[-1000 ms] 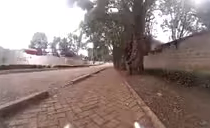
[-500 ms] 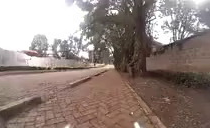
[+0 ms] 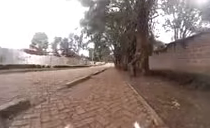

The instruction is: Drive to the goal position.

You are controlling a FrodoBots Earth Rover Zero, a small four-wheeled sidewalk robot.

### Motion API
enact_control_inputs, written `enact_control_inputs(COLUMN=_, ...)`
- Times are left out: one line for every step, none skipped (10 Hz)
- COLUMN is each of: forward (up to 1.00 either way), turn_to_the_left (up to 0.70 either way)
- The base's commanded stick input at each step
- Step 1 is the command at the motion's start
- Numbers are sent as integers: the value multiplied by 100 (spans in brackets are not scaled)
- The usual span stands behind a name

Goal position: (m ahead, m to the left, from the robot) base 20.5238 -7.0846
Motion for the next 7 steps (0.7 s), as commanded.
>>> enact_control_inputs(forward=50, turn_to_the_left=0)
enact_control_inputs(forward=50, turn_to_the_left=0)
enact_control_inputs(forward=50, turn_to_the_left=0)
enact_control_inputs(forward=50, turn_to_the_left=0)
enact_control_inputs(forward=50, turn_to_the_left=0)
enact_control_inputs(forward=50, turn_to_the_left=0)
enact_control_inputs(forward=50, turn_to_the_left=0)
